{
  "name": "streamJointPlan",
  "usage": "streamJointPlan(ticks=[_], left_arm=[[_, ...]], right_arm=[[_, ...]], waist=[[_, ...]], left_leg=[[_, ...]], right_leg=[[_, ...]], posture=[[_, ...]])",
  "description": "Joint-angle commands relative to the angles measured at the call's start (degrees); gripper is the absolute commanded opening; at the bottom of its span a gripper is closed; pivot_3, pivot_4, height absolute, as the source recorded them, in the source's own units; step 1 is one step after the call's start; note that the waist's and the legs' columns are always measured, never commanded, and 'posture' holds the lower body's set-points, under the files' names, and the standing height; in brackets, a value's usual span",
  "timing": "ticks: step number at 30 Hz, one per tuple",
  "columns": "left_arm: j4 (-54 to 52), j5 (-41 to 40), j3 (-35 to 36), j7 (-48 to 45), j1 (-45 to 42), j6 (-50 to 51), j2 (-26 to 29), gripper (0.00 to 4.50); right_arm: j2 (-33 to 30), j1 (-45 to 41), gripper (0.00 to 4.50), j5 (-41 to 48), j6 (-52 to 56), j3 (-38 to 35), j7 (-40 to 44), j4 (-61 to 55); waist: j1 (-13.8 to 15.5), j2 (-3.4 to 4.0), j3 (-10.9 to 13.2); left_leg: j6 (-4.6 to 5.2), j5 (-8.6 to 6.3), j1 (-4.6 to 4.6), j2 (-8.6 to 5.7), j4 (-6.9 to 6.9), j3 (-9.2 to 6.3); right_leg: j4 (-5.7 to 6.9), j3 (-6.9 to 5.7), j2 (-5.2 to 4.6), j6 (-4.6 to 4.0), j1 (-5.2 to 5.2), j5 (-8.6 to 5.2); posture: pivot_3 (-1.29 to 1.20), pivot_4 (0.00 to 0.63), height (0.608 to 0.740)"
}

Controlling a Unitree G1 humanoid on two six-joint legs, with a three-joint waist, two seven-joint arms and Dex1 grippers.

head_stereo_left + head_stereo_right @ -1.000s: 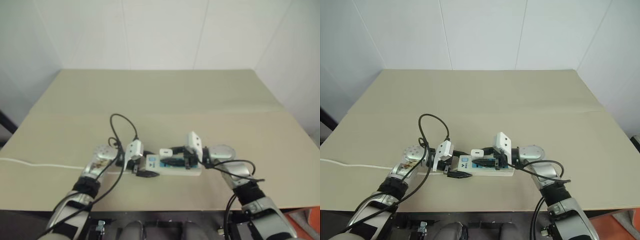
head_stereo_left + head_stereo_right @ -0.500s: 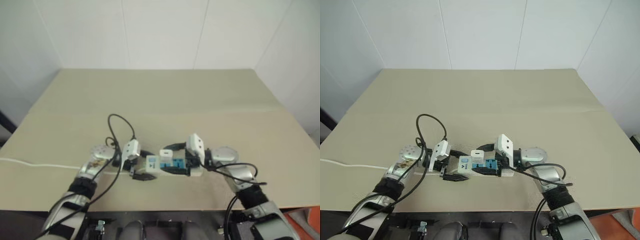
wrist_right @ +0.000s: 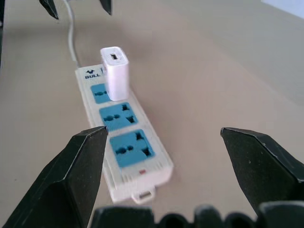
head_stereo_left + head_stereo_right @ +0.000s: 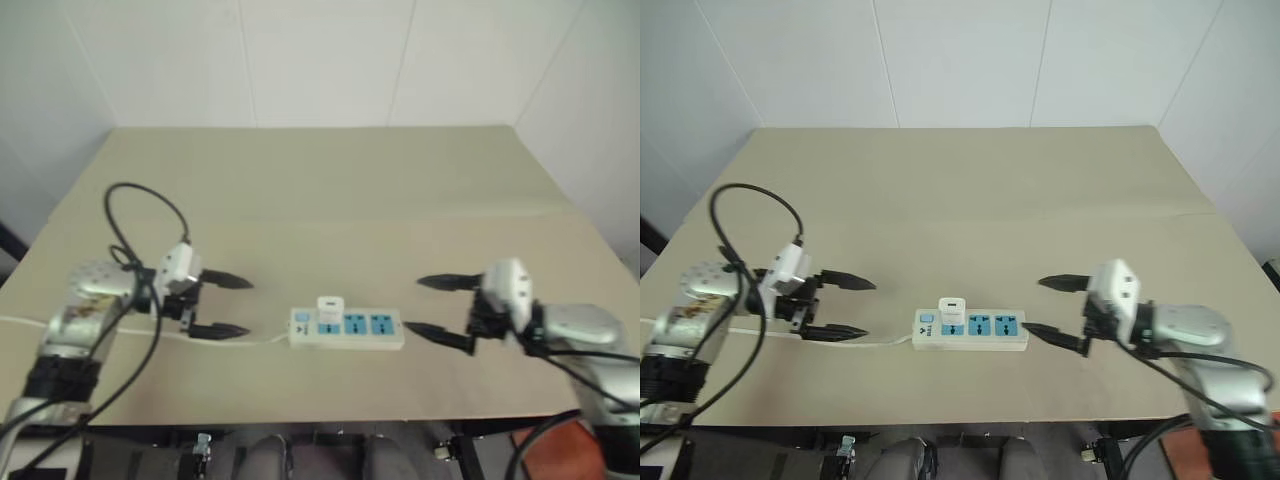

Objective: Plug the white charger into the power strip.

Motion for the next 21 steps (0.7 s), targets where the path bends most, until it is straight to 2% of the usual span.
streamJointPlan(ticks=[1, 6, 21], left_arm=[[-1.16, -1.63, 3.56, -1.34, -0.08, 0.68, 3.52, 4.48], [-3.28, -3.85, 5.60, -0.80, -0.72, 3.44, 5.50, 4.48], [-9.00, -5.90, 5.17, 2.78, 1.56, 6.42, 4.39, 4.48]], right_arm=[[-3.52, 3.30, 4.50, 2.75, 1.00, -8.64, 2.07, -0.88], [-6.09, 7.04, 4.50, 5.27, 2.90, -13.74, 4.03, -2.20], [-6.55, 10.04, 4.50, 3.24, 3.48, -13.40, 1.11, -4.34]], waist=[[-0.03, -0.01, 0.01], [-0.11, -0.02, 0.02], [-0.05, -0.05, 0.04]], left_leg=[[0.00, 0.00, 0.00, 0.00, 0.01, 0.03], [0.00, 0.00, 0.02, 0.03, 0.00, 0.11], [0.00, 0.00, 0.02, 0.03, 0.06, 0.13]], right_leg=[[0.01, 0.01, 0.00, 0.00, 0.00, 0.00], [0.00, 0.03, 0.01, -0.01, -0.01, -0.01], [0.03, 0.07, 0.01, -0.01, 0.02, -0.01]], posture=[[0.00, 0.150, 0.740], [0.00, 0.150, 0.740], [0.00, 0.150, 0.740]])
